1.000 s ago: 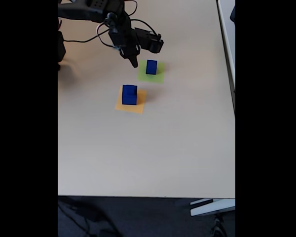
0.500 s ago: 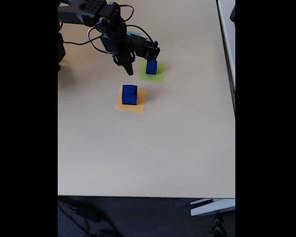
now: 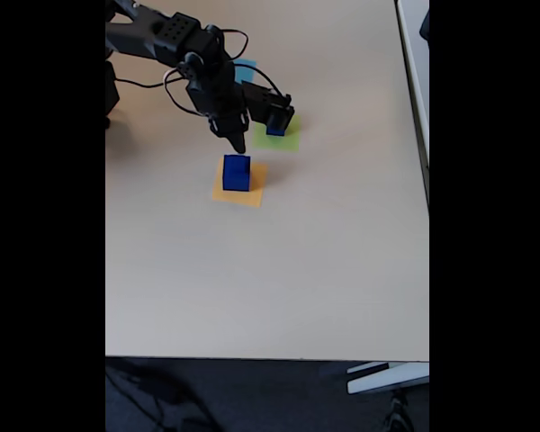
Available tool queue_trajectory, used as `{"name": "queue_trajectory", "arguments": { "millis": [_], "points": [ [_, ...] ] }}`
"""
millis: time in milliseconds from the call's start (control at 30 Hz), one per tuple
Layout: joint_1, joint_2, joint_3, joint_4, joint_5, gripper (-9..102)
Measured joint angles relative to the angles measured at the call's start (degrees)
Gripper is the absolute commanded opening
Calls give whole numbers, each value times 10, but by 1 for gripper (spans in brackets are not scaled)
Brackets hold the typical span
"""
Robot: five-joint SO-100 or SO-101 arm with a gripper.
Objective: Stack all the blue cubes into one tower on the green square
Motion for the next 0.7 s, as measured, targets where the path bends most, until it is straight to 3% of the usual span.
{"name": "queue_trajectory", "arguments": {
  "millis": [700],
  "points": [
    [5, -8, 43, -35, 4, 3]
  ]
}}
